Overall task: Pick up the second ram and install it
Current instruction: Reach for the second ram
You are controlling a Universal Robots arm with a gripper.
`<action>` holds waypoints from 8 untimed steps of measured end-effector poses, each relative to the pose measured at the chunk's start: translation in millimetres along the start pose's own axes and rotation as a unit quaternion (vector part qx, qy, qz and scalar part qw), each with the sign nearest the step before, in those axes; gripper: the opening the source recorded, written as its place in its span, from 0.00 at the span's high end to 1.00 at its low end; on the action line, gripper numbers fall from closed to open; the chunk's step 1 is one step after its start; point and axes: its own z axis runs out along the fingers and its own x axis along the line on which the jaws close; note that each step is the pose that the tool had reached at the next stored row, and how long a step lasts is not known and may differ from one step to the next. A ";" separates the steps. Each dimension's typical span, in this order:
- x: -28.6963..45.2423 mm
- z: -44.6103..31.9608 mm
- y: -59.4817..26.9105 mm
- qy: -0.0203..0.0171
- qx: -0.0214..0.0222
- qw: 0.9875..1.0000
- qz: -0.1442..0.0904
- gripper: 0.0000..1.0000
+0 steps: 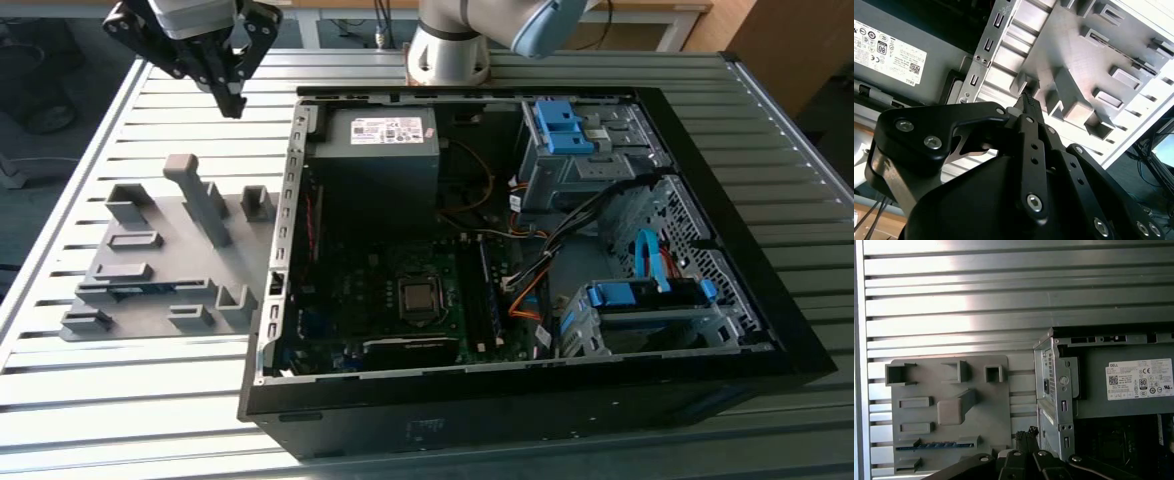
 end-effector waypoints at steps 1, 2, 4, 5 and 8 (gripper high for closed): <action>0.5 0.0 0.0 0.000 0.000 1.000 0.000 0.89; 1.0 0.0 -0.1 0.000 0.000 1.000 0.000 0.89; 2.0 0.1 -0.2 0.000 0.000 1.000 0.000 0.89; 2.5 0.1 -0.2 0.000 0.000 1.000 0.000 0.89; 3.7 0.2 -0.3 0.000 0.000 1.000 0.000 0.89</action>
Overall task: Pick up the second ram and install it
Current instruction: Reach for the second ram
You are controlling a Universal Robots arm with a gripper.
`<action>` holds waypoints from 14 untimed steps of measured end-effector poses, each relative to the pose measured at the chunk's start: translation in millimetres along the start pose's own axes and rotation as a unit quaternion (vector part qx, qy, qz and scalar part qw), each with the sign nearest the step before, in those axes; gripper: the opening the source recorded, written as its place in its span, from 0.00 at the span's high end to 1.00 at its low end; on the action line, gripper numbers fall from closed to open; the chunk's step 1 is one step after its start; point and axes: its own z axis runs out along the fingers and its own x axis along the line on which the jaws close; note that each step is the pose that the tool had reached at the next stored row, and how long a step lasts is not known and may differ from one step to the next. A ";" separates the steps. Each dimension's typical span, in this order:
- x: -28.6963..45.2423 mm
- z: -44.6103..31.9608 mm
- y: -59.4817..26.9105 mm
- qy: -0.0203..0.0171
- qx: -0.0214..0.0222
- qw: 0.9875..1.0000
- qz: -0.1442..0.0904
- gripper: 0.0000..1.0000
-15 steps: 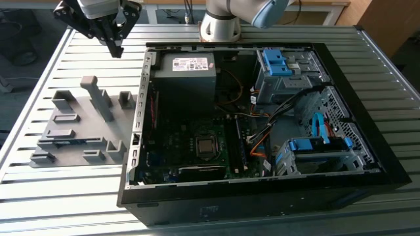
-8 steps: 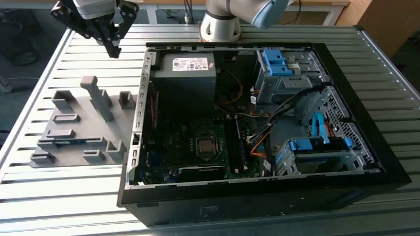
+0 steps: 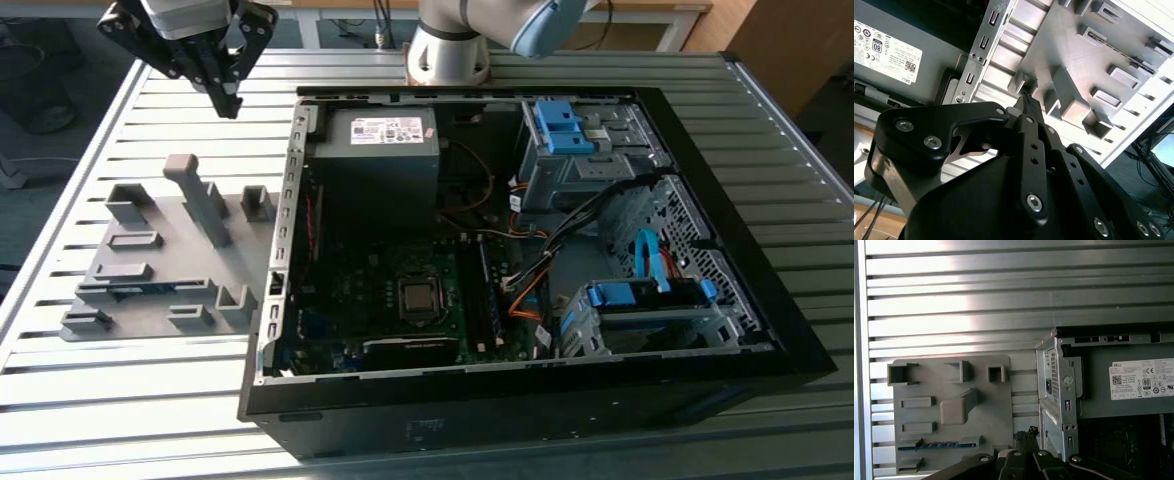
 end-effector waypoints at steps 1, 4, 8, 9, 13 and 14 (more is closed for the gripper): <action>0.4 0.0 0.0 0.000 0.000 1.000 0.000 0.89; 1.9 0.1 -0.1 0.000 0.000 1.000 0.000 0.89; 3.6 0.2 -0.3 0.000 0.000 1.000 0.000 0.89; 4.0 0.3 -0.3 0.000 0.000 1.000 0.000 0.89; 6.1 0.5 -0.5 0.000 0.000 1.000 0.000 0.89; 6.6 0.5 -0.5 0.000 0.000 1.000 0.000 0.89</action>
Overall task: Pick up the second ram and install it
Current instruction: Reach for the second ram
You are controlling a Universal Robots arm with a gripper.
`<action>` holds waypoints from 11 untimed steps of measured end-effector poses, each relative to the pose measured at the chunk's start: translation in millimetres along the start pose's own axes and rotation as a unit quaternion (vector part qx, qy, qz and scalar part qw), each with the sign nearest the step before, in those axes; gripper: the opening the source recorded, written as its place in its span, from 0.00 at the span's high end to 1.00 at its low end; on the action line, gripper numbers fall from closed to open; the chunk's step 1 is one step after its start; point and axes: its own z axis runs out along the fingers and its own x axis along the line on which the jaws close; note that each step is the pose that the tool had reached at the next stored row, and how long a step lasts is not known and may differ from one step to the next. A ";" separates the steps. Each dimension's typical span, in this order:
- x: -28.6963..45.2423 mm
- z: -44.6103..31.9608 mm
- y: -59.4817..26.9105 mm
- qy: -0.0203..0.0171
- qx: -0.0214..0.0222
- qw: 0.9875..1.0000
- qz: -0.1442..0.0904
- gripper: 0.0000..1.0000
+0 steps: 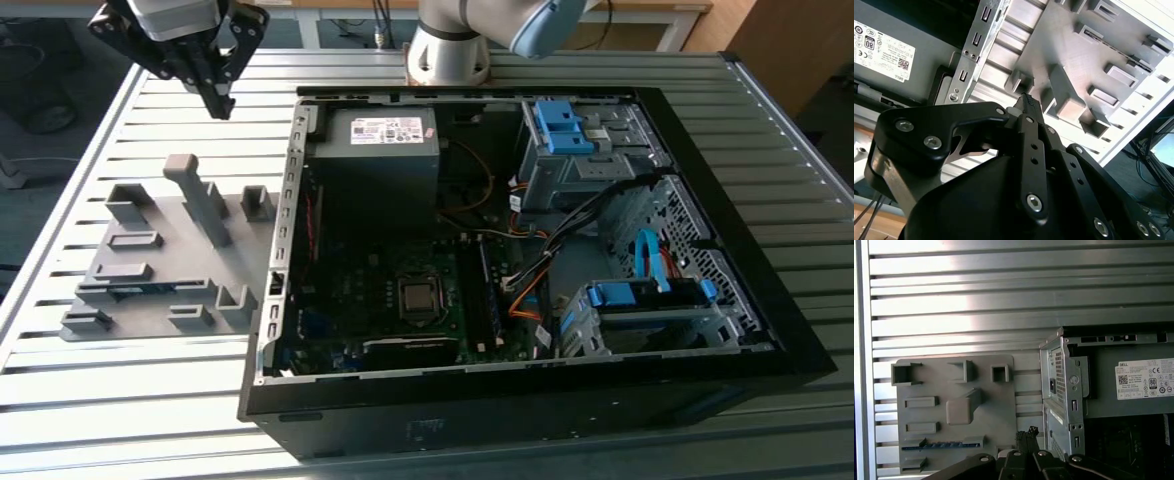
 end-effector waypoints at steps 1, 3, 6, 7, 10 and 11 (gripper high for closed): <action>0.5 0.0 0.0 0.000 0.000 1.000 0.000 0.89; 1.4 0.1 -0.1 0.000 0.000 1.000 0.000 0.89; 2.8 0.2 -0.2 0.000 0.000 1.000 0.000 0.89; 3.3 0.3 -0.3 0.000 0.000 1.000 0.000 0.89; 4.8 0.4 -0.4 0.000 0.000 1.000 0.000 0.89; 5.4 0.4 -0.4 0.000 0.000 1.000 0.000 0.89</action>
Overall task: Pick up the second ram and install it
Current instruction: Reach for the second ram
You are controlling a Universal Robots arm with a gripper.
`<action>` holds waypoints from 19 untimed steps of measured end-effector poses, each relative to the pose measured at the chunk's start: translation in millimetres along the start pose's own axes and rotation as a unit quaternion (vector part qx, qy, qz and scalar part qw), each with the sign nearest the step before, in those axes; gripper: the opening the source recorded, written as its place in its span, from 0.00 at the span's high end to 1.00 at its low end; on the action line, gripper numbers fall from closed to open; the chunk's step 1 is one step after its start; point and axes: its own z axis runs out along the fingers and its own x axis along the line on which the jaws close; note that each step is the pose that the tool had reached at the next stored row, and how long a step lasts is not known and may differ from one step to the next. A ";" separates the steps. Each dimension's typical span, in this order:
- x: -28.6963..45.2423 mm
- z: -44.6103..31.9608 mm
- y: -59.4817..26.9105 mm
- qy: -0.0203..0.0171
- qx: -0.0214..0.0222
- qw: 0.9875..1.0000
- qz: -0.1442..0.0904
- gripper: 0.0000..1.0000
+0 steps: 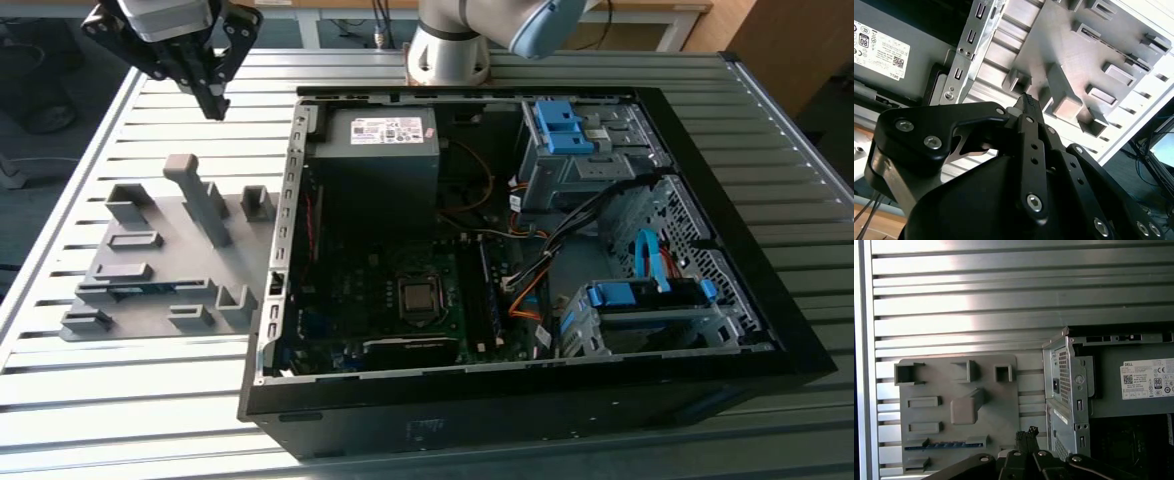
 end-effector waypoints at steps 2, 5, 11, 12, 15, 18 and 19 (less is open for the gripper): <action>1.0 0.1 -0.1 0.000 0.000 1.000 0.000 0.89; 2.4 0.2 -0.2 0.000 0.000 1.000 0.000 0.89; 5.5 0.5 -0.4 0.000 0.000 1.000 0.000 0.89; 6.0 0.6 -0.5 0.000 0.000 1.000 0.000 0.89; 7.5 0.7 -0.6 0.000 0.000 1.000 0.000 0.89; 9.0 0.8 -0.7 0.000 0.000 1.000 0.000 0.89; 9.6 0.9 -0.8 0.000 0.000 1.000 0.000 0.89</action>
